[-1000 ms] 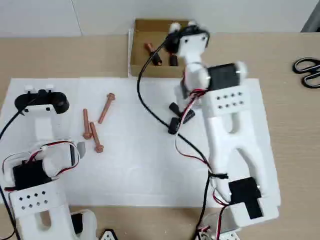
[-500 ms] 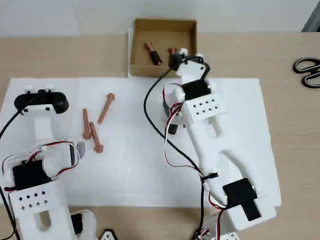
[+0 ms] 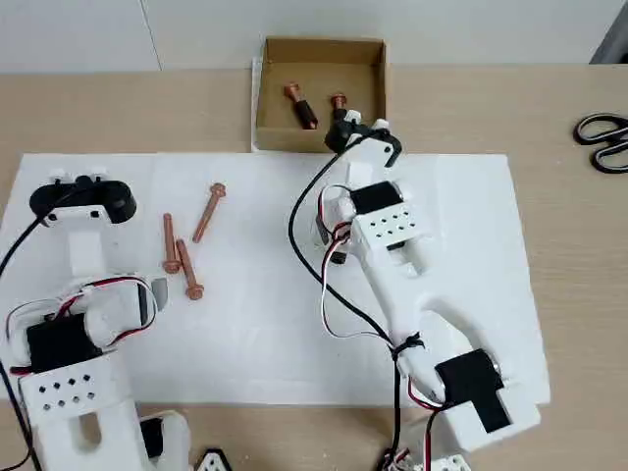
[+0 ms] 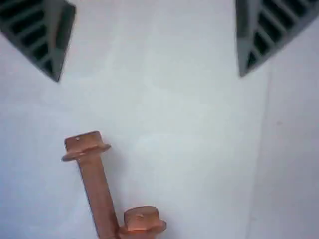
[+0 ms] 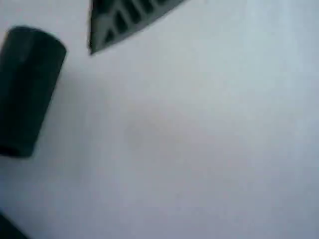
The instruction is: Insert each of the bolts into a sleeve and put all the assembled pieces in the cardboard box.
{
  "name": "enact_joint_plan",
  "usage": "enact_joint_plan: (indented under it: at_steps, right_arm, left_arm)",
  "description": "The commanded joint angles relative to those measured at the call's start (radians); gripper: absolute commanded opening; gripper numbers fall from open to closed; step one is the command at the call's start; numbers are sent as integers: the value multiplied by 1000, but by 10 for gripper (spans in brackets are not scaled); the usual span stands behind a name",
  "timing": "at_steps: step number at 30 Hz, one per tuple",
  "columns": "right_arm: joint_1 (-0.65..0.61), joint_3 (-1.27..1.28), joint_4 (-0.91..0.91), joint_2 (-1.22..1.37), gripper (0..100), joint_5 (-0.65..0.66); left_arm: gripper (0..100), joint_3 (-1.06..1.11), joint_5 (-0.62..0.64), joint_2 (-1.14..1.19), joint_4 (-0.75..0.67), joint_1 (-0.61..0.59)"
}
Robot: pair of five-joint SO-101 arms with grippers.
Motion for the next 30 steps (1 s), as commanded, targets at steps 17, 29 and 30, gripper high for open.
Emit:
enact_joint_plan:
  at_steps: [17,29,30]
  right_arm:
    - [-2,144,-229,-19,125,-11]
    - [1,138,-257,137,125,-9]
    - [1,138,-257,137,125,-9]
  left_arm:
    - [216,-2,-5,-12,-20,0]
    - [216,-2,-5,-12,-20,0]
    - [216,-2,-5,-12,-20,0]
